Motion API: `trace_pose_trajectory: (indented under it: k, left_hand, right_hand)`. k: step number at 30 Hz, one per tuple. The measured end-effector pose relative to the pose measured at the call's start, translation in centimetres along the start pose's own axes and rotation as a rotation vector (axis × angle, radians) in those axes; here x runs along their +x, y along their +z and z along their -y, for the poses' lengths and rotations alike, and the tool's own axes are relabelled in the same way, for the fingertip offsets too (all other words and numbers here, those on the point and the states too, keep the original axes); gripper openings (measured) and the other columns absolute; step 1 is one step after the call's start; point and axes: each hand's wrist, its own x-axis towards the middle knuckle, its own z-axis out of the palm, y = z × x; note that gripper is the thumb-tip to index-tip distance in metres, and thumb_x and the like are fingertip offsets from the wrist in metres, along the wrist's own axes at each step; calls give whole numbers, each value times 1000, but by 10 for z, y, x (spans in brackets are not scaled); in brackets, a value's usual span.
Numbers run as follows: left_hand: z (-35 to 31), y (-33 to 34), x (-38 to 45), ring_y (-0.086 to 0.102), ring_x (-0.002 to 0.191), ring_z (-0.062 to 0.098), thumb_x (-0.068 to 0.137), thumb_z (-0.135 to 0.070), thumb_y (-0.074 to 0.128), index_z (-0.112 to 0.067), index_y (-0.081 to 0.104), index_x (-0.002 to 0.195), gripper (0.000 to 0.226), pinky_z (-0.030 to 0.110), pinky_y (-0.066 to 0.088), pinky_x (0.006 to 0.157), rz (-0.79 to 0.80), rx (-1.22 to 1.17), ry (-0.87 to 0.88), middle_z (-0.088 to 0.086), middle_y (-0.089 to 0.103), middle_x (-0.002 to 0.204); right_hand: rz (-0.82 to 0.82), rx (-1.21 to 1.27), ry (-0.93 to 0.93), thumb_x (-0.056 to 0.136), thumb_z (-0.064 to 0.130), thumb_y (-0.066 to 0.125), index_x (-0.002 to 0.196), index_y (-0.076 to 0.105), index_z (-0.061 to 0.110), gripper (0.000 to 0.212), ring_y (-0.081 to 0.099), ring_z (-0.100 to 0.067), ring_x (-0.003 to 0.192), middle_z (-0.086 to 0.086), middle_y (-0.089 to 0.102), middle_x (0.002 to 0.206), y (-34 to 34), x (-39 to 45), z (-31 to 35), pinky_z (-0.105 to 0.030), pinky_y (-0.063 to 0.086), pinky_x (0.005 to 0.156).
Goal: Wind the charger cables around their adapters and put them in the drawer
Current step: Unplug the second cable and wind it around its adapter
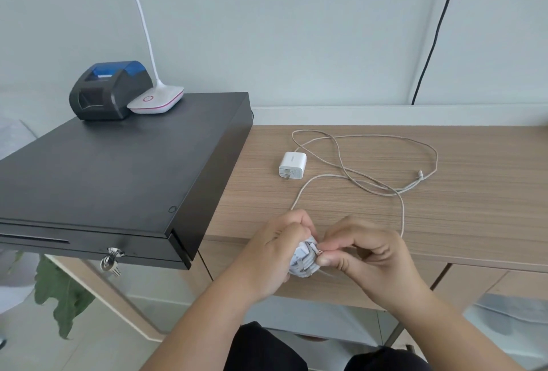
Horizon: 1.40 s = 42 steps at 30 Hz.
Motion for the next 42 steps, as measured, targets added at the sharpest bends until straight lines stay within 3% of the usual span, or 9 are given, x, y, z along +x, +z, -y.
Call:
trace_pose_trajectory:
  k: [4, 9, 13, 18, 24, 29, 33, 37, 42]
  left_hand:
    - [-3, 2, 1, 43, 60, 17, 78, -30, 41, -6, 53, 84, 28, 26, 30, 49, -22, -55, 16, 7, 49, 67]
    - [-3, 5, 2, 43, 60, 17, 79, -27, 42, -7, 52, 80, 22, 29, 30, 49, -57, -74, 67, 4, 48, 65]
    - [0, 8, 3, 45, 59, 15, 81, -27, 43, -17, 54, 79, 15, 30, 34, 49, -94, -79, 89, -3, 50, 64]
    - [1, 7, 4, 53, 64, 13, 71, -44, 46, -26, 57, 87, 27, 31, 40, 48, -102, -207, 80, -7, 58, 69]
    - [7, 12, 9, 55, 67, 14, 66, -45, 47, -30, 55, 93, 32, 30, 42, 53, -134, -317, 145, -9, 61, 75]
    - [11, 20, 9, 60, 74, 13, 64, -41, 51, -31, 56, 98, 36, 26, 46, 59, -183, -386, 206, -7, 63, 81]
    - [10, 22, 9, 58, 72, 13, 66, -40, 49, -30, 56, 98, 34, 28, 45, 61, -195, -392, 236, -5, 63, 80]
    - [8, 20, 10, 57, 71, 12, 68, -40, 47, -31, 55, 98, 32, 28, 45, 61, -157, -349, 253, -8, 62, 80]
    - [7, 18, 8, 56, 72, 6, 74, -39, 44, -26, 49, 103, 32, 24, 48, 63, -122, -212, 324, -15, 61, 80]
  right_hand:
    - [-18, -22, -27, 79, 18, 75, 81, 75, 4, 14, 68, -19, 73, -1, 71, 79, 3, 5, 2, -26, 52, 67]
    - [-82, 117, 121, 77, 30, 78, 77, 72, 9, 21, 65, -22, 73, -2, 71, 76, 4, 7, 6, -28, 51, 70]
    - [-148, 223, 192, 76, 10, 75, 74, 71, 3, 8, 67, -17, 72, -3, 72, 76, 9, 5, 6, -24, 52, 68]
    - [-175, 159, 233, 68, 38, 82, 78, 78, 12, 28, 66, -20, 77, -8, 71, 82, 5, 8, 12, -27, 54, 70]
    - [-127, 86, 257, 76, 11, 73, 86, 79, 12, 11, 68, -21, 85, -9, 71, 90, -4, 11, 19, -25, 54, 76]
    - [-212, 223, 339, 68, 11, 75, 76, 78, 9, 9, 70, -15, 79, -5, 74, 81, -1, 13, 23, -22, 53, 72]
    - [-191, 216, 261, 68, 6, 76, 74, 77, 6, 6, 68, -16, 75, -7, 72, 78, -1, 16, 24, -22, 53, 69]
    - [-158, 108, 188, 70, 17, 79, 75, 75, 4, 15, 66, -20, 73, -11, 70, 77, -7, 20, 23, -26, 52, 68]
    - [-176, 91, 210, 69, 7, 77, 73, 75, 2, 7, 66, -20, 72, -13, 70, 77, -8, 16, 22, -24, 51, 66]
